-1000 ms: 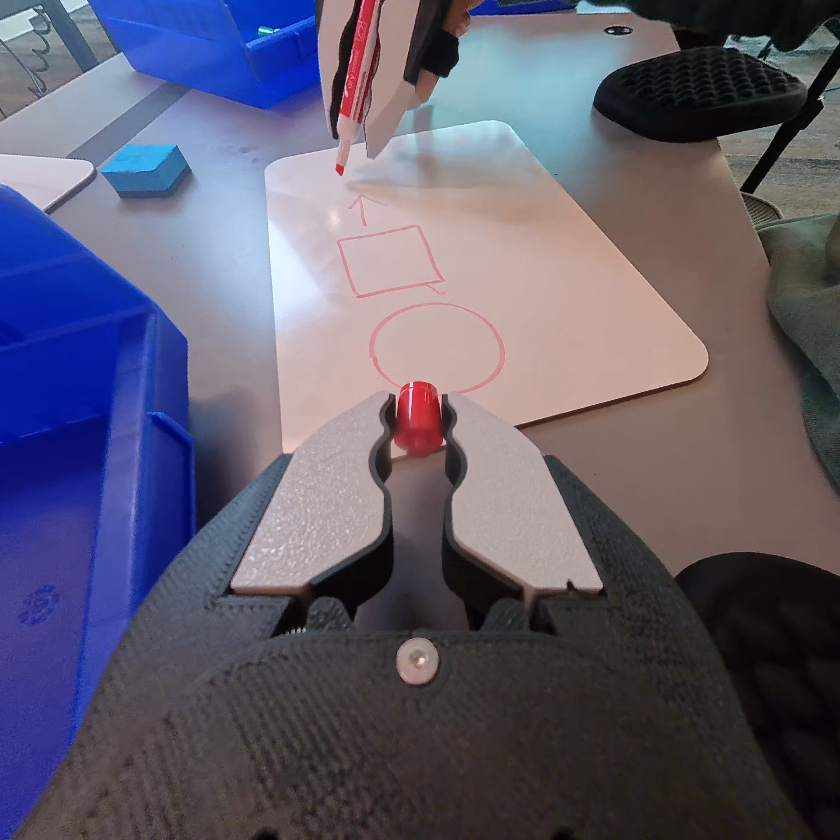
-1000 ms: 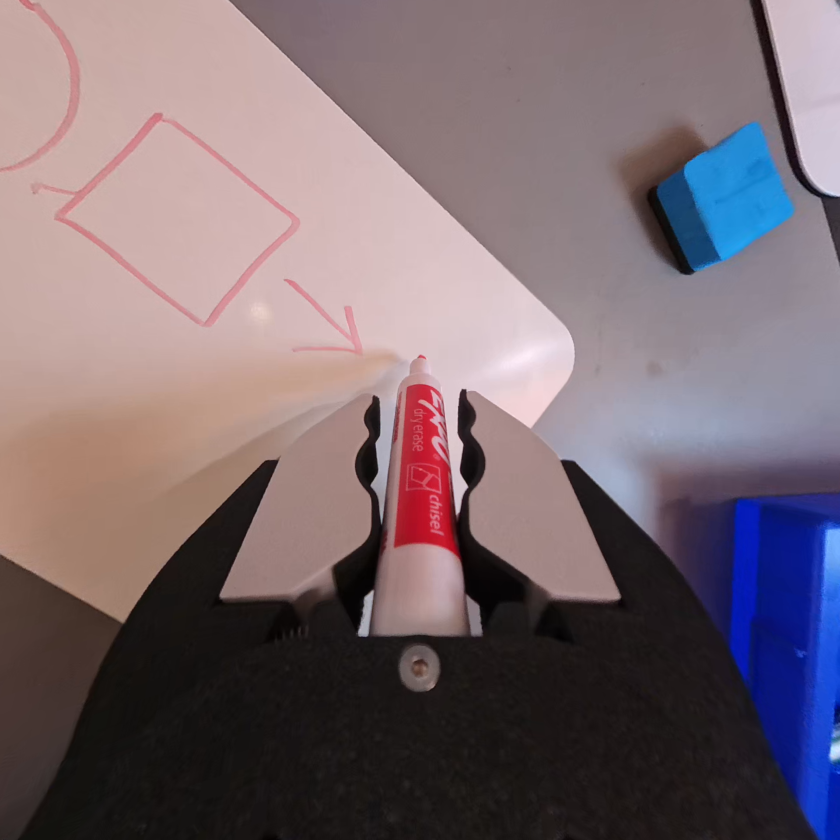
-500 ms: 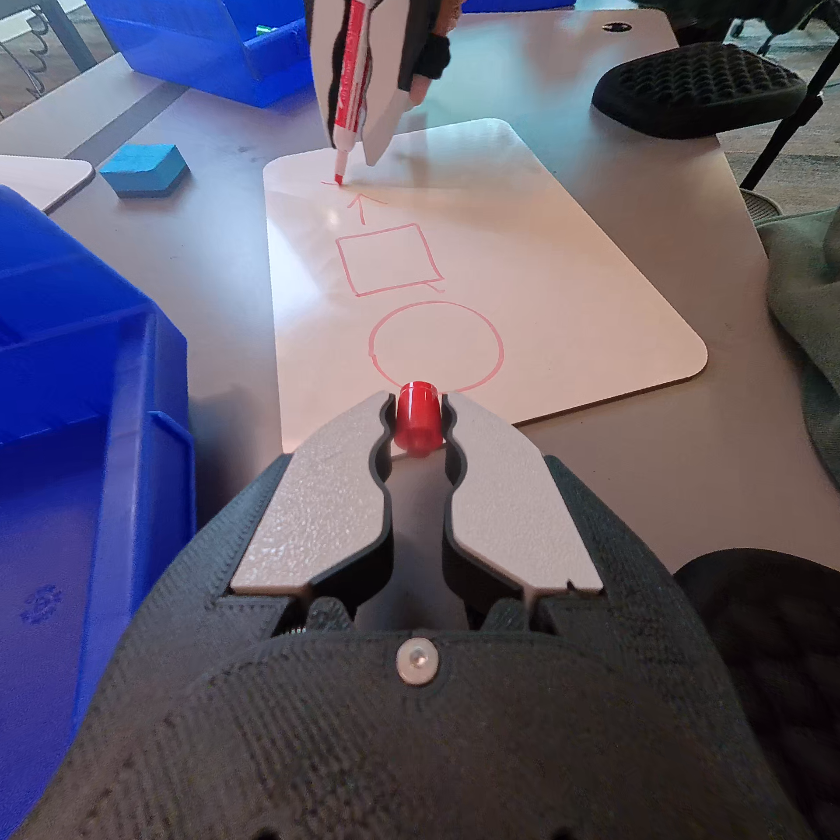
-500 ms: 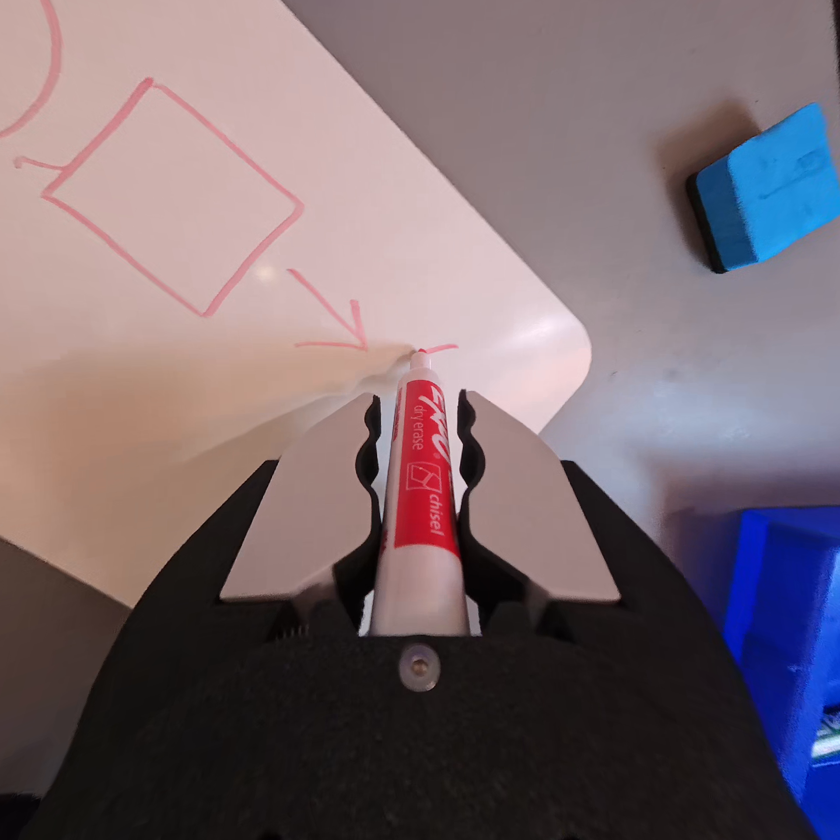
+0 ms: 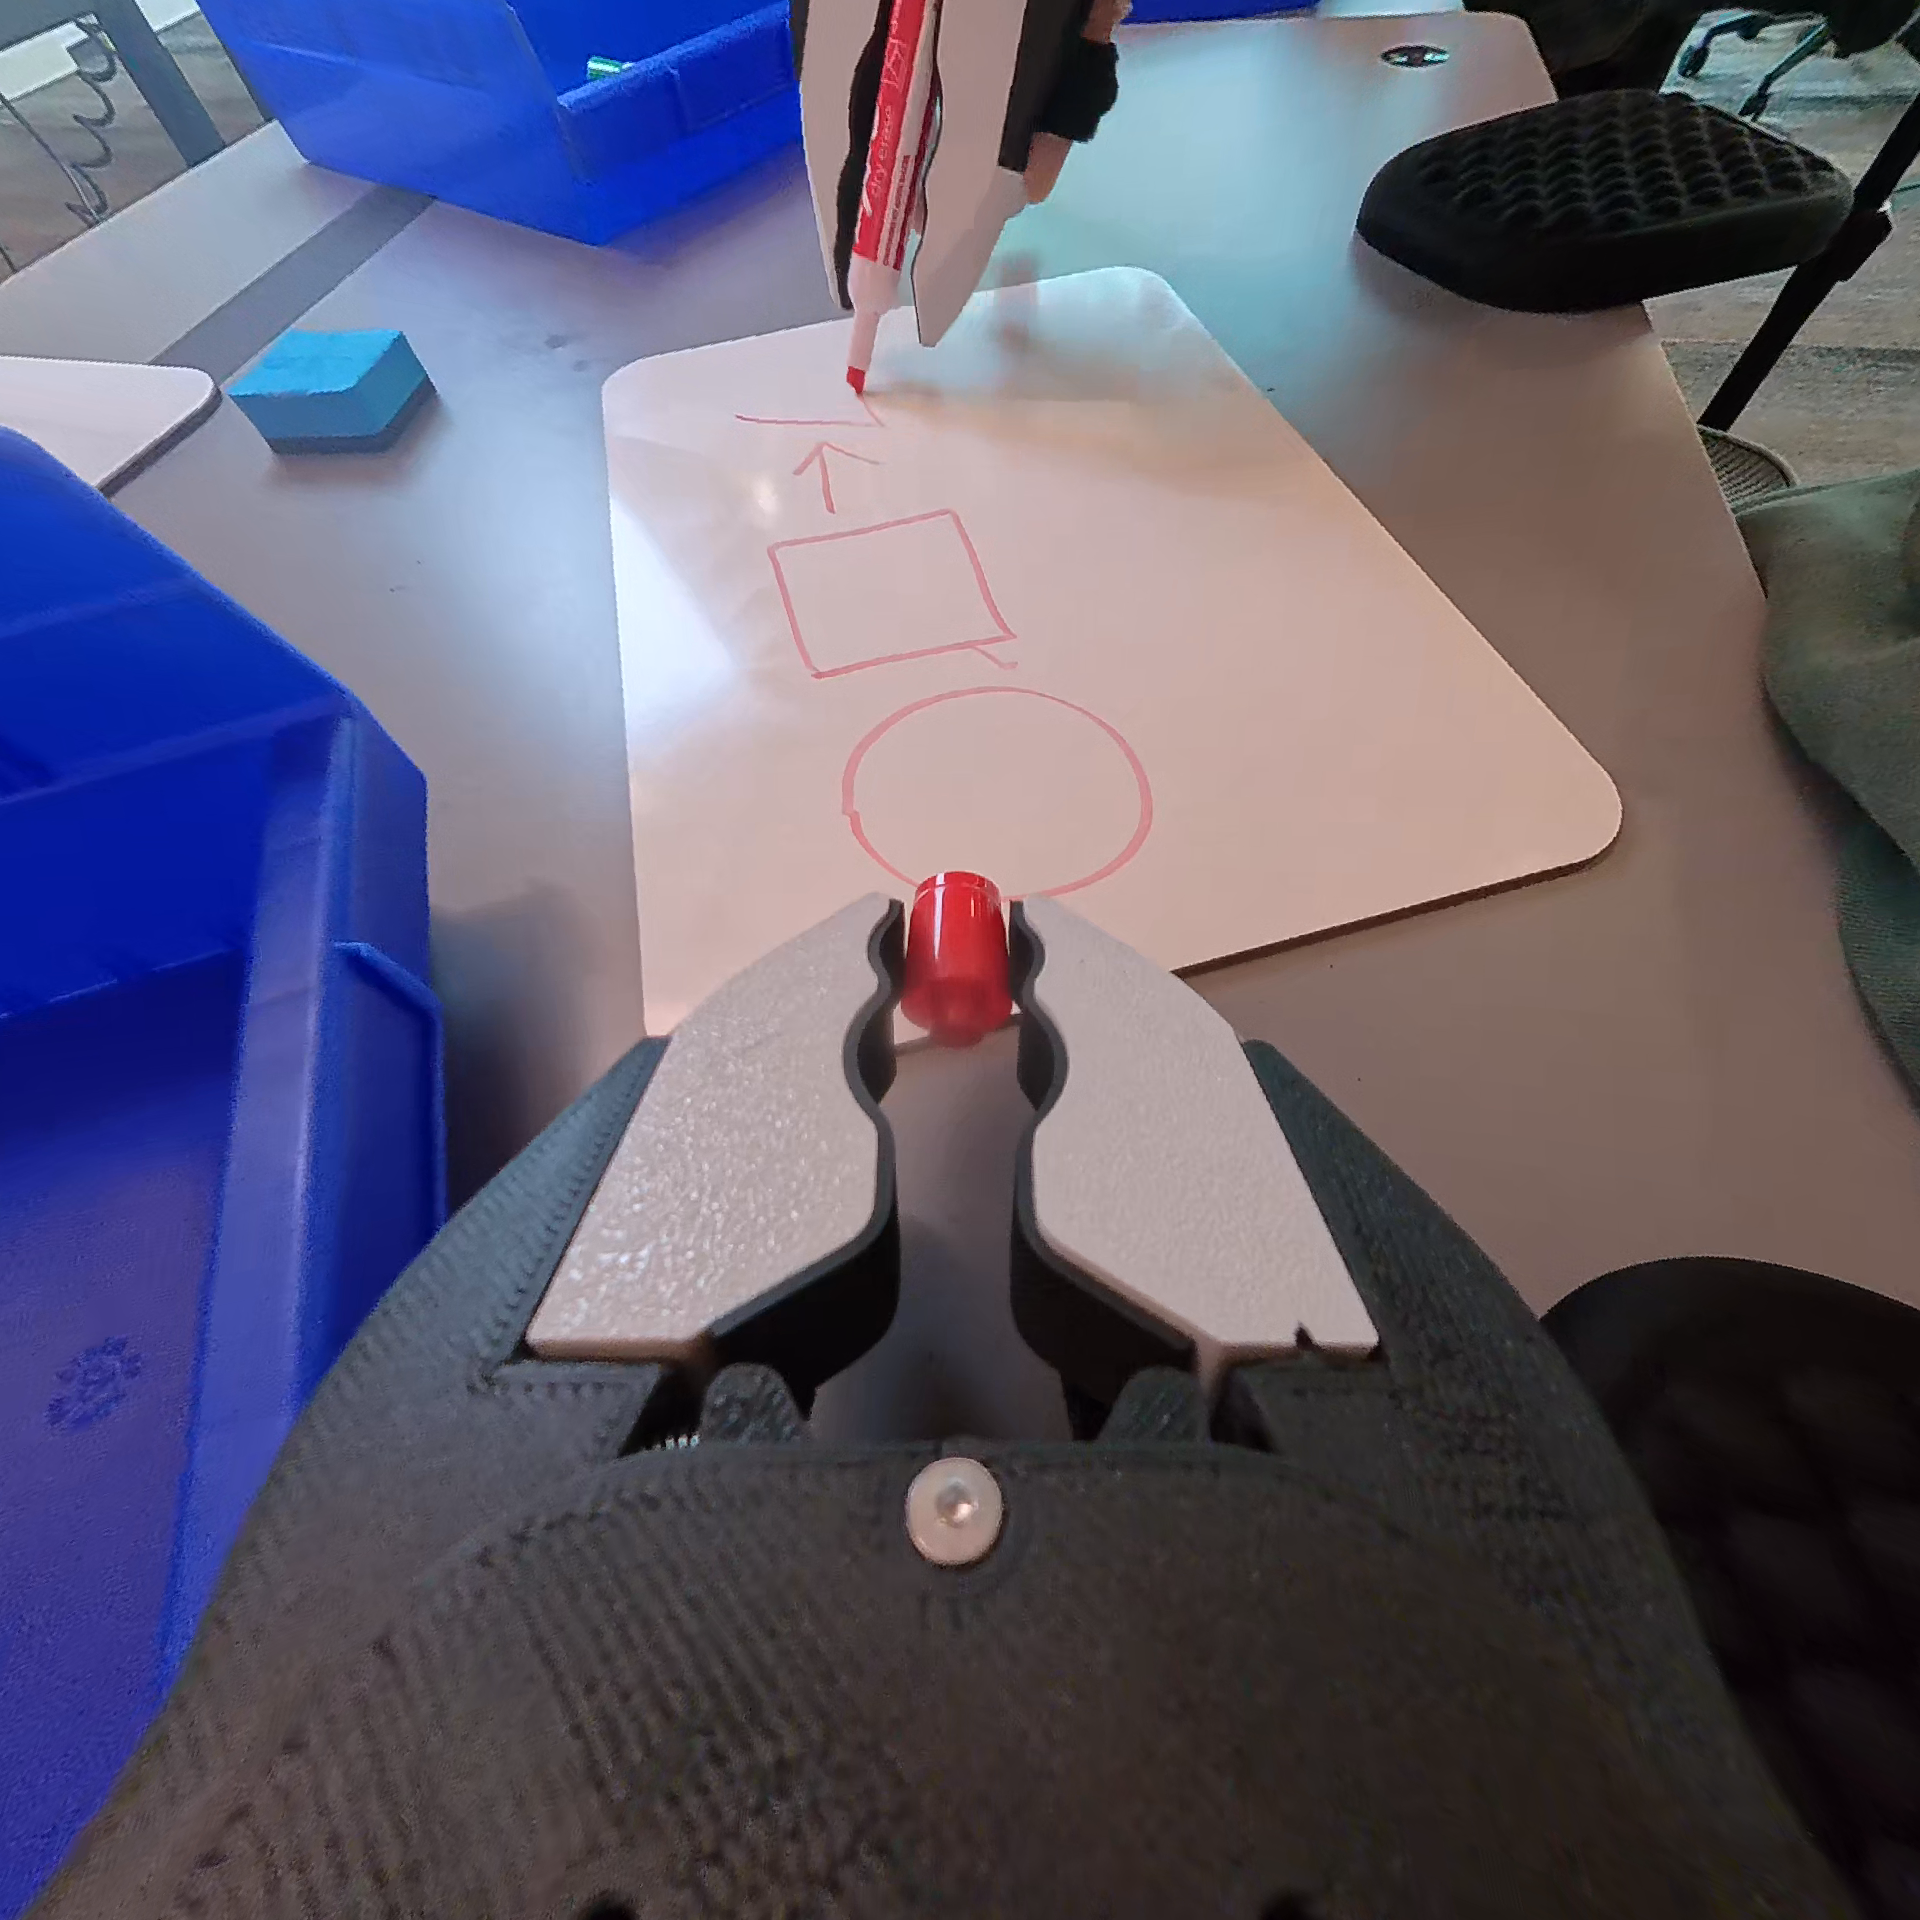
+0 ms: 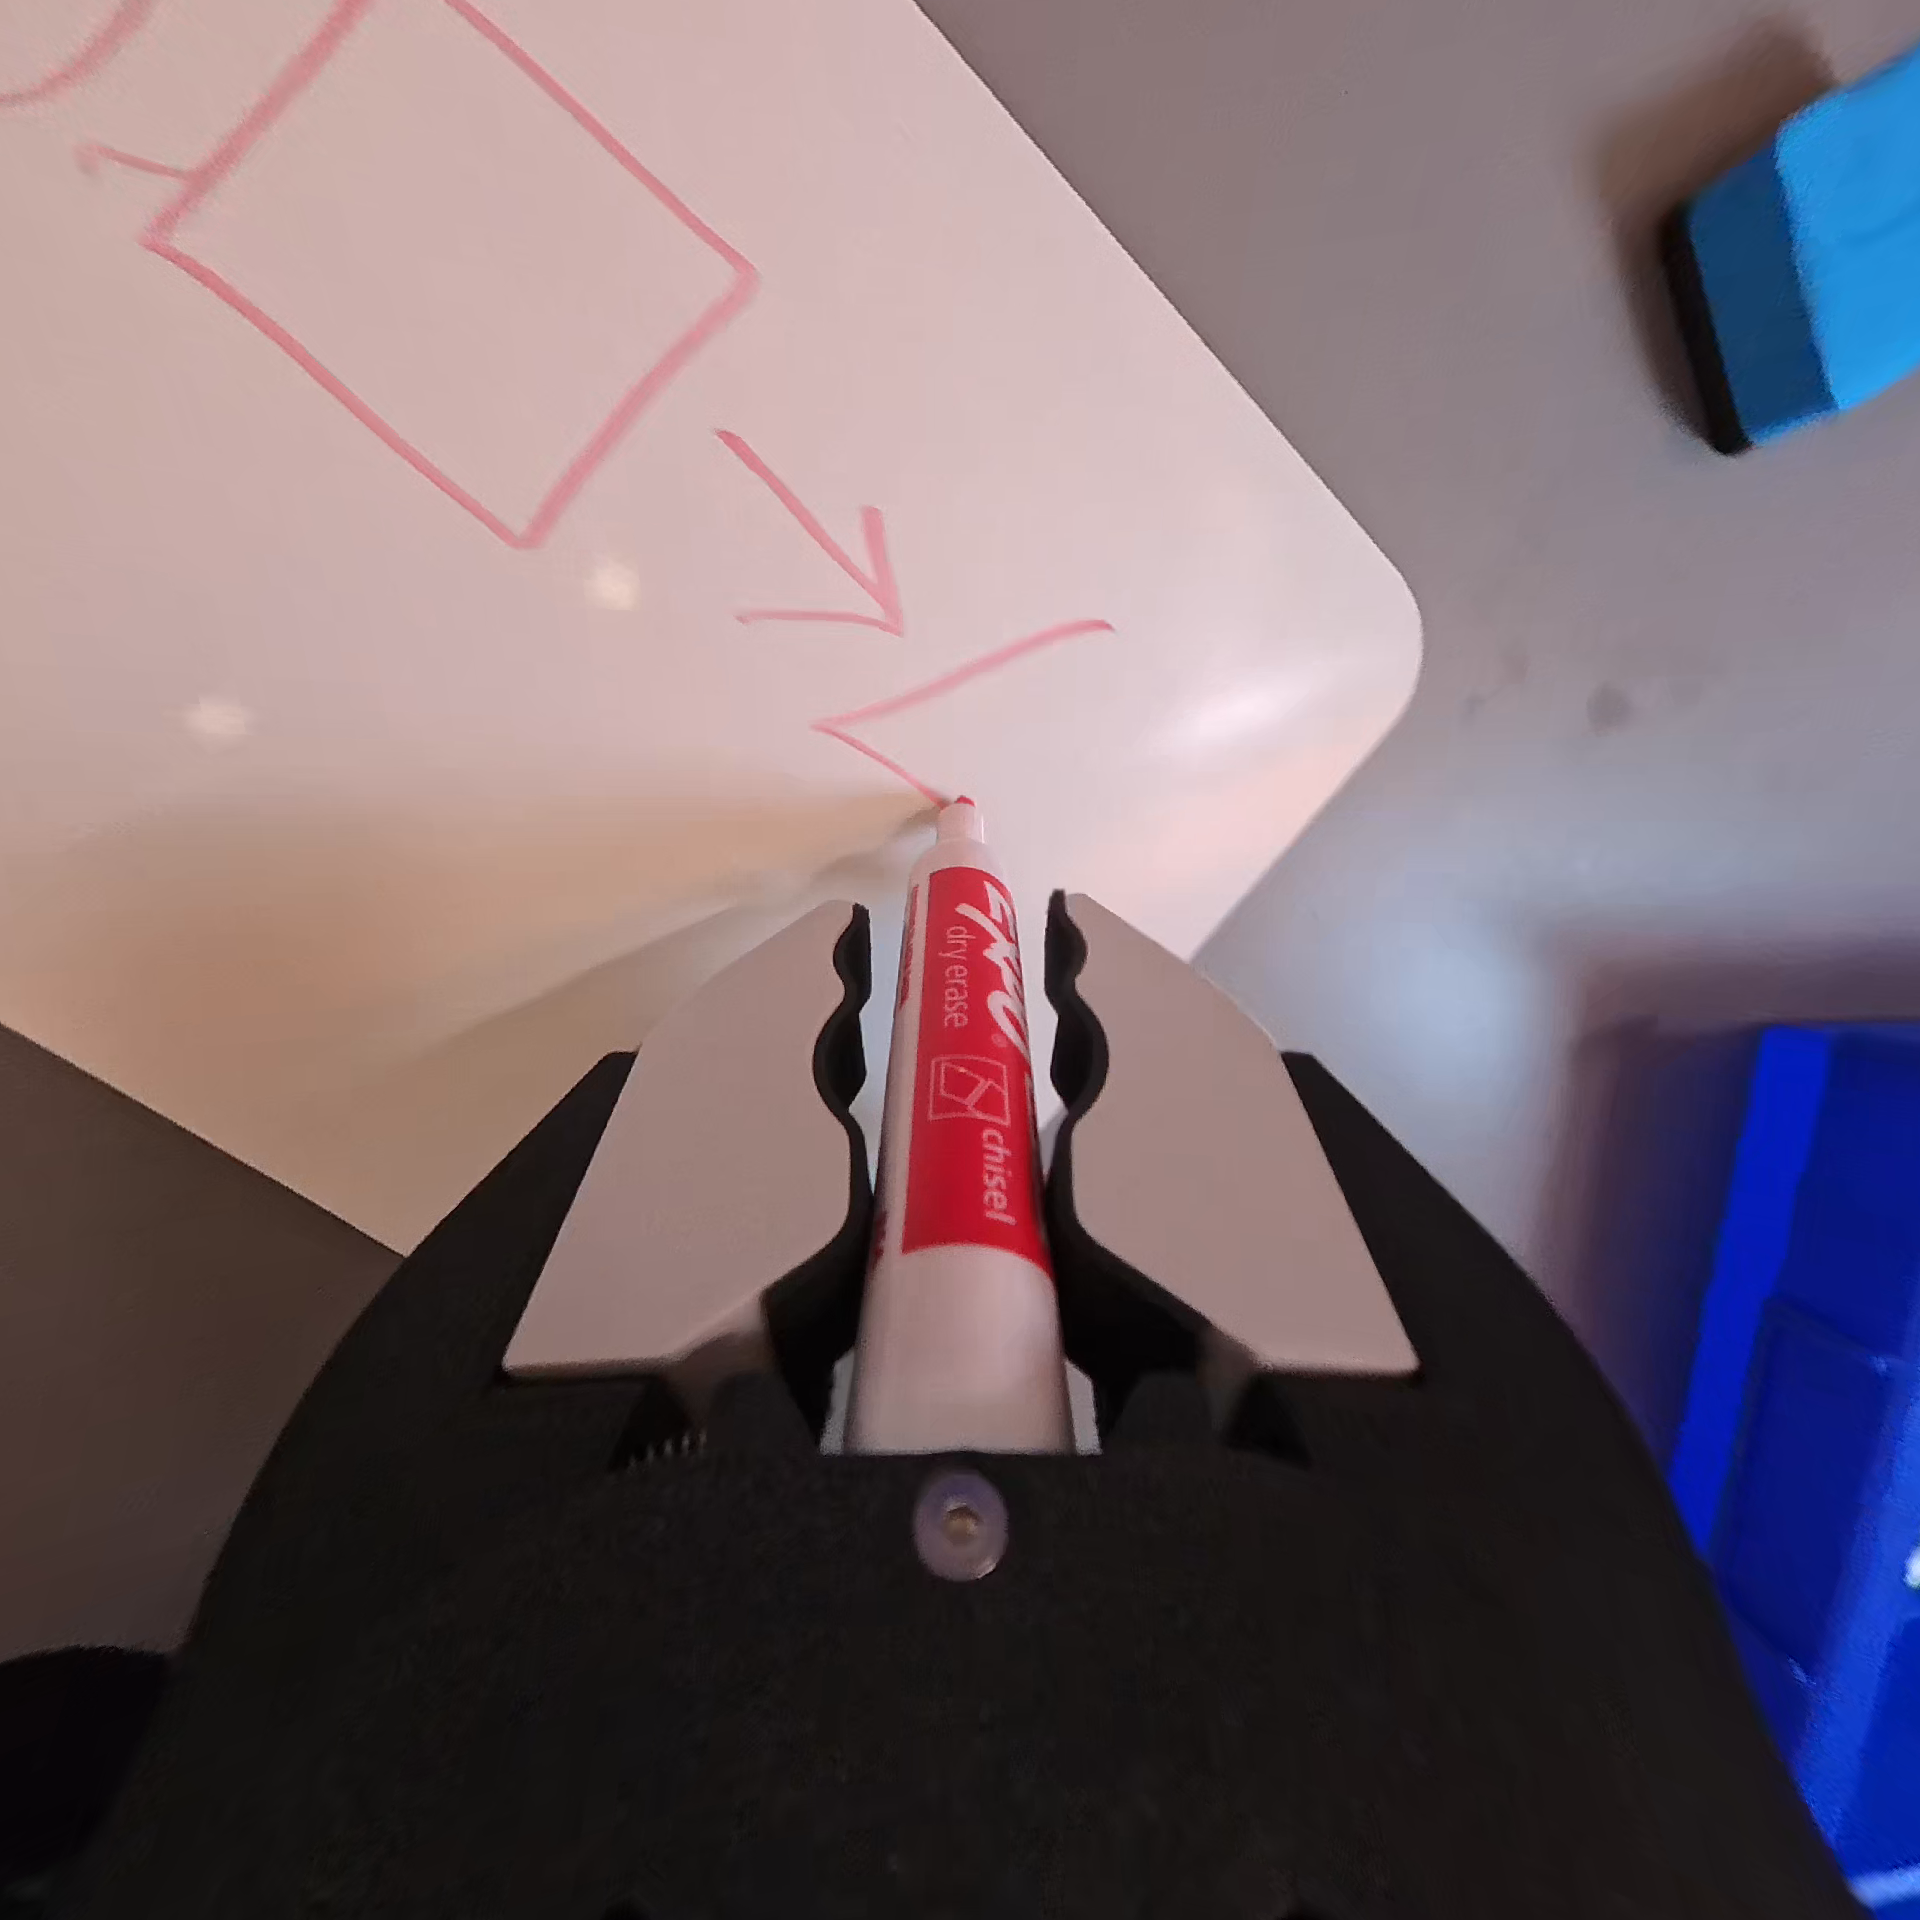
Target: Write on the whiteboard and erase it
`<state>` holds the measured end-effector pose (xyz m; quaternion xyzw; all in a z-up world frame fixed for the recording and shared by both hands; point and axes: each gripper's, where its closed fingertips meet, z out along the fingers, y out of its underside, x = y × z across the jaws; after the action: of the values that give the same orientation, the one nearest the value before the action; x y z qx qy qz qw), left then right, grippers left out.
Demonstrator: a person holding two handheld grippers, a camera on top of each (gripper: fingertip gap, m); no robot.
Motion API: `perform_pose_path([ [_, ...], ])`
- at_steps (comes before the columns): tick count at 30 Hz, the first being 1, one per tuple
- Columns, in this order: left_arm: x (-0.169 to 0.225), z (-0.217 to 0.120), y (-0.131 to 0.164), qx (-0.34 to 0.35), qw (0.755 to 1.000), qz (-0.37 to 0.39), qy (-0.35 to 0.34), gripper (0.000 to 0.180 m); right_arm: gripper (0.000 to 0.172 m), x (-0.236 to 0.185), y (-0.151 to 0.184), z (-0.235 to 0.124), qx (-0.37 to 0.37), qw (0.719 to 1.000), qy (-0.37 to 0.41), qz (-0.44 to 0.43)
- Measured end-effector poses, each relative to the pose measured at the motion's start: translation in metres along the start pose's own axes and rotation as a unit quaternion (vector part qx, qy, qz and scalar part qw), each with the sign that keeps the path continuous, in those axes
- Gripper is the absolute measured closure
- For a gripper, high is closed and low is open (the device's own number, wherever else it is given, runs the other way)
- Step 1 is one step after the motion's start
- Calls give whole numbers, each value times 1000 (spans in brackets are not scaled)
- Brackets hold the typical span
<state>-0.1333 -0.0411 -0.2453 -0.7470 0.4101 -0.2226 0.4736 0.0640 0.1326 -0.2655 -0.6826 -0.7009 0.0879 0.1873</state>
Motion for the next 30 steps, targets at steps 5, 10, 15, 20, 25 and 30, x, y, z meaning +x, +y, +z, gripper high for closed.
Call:
perform_pose_path([
  [5, 0, 0, 0, 1, 1000, -1, 1, 162, 138, 20, 14, -3, -6, 1000, 16, 22],
  [10, 0, 1, 0, 1, 1000, 1, 0, 162, 138, 24, -4, 6, 6, 1000, 19, 10],
  [15, 0, 1, 0, 1, 1000, 1, 0, 162, 137, 27, -30, 17, 22, 1000, 17, -5],
  [20, 0, 1, -2, 7, 1000, 2, 0, 162, 138, 17, -55, -7, 117, 993, 1, 25],
  [25, 5, -4, -18, 49, 998, 27, -4, 162, 137, -45, -102, -45, 272, 961, -57, 9],
  [30, 14, -5, -33, 85, 994, 65, -14, 162, 138, -116, -135, -55, 349, 929, -125, -28],
])
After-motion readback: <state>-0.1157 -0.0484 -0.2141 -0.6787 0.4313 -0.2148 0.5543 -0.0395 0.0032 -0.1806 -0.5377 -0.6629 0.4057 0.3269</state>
